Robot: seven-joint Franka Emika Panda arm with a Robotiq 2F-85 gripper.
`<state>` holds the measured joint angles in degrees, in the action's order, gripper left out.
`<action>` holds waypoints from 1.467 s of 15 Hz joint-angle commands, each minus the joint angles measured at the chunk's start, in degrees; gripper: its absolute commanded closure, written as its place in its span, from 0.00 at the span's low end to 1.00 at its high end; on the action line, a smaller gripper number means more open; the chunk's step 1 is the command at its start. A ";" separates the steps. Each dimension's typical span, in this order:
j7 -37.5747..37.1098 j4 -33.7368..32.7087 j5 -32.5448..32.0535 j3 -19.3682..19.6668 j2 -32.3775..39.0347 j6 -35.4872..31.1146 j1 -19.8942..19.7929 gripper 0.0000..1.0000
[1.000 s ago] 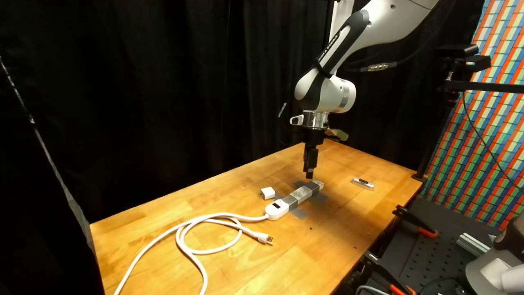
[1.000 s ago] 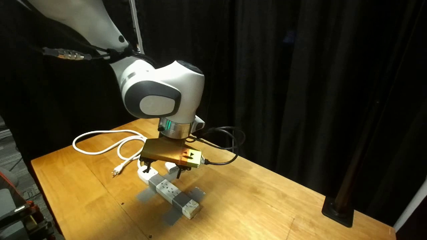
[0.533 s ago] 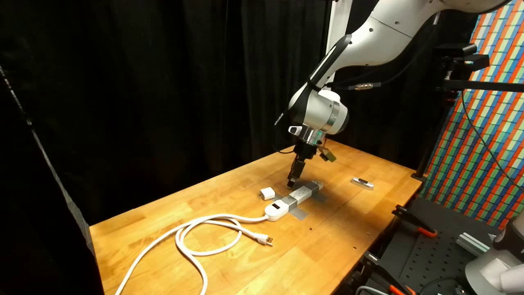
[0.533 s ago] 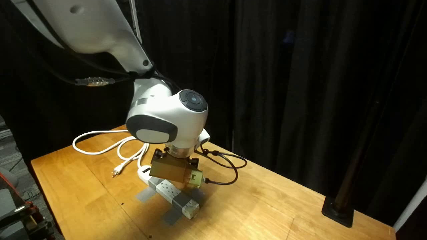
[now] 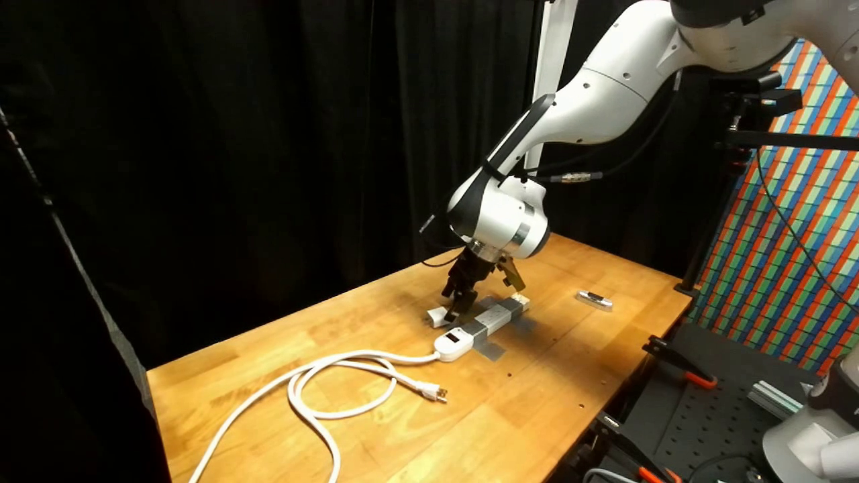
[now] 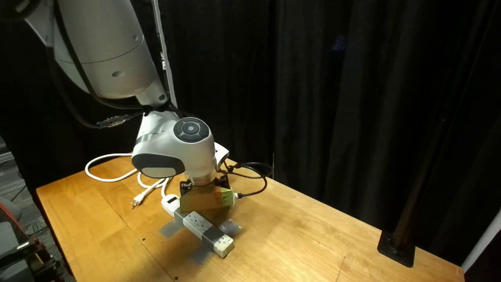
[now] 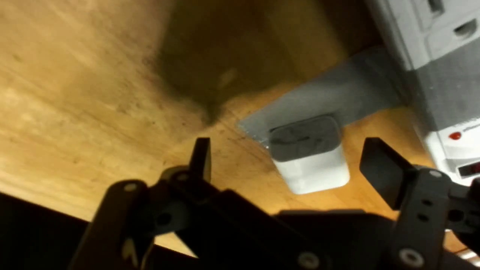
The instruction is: Put the charging adapter on the extension cable
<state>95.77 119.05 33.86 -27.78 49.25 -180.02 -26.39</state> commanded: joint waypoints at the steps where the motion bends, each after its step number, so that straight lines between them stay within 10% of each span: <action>1: 8.41 0.60 -4.05 -5.64 4.25 -11.12 -4.73 0.00; 5: 11.98 1.84 -10.50 -6.08 8.25 -18.59 -6.65 0.34; 6: 1.80 3.35 -19.56 -1.08 6.96 -17.93 -3.90 0.42; 7: -2.67 3.75 -23.41 2.14 5.85 -17.48 -1.45 0.40; 8: -7.11 4.03 -26.15 5.54 4.38 -16.41 1.34 0.13; 13: -26.36 3.85 -33.97 20.72 -4.46 -4.44 16.48 0.00; 22: -19.22 -12.57 -37.67 13.01 -2.97 38.55 11.90 0.00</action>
<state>72.17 112.20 -4.74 -12.73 44.59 -152.66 -13.38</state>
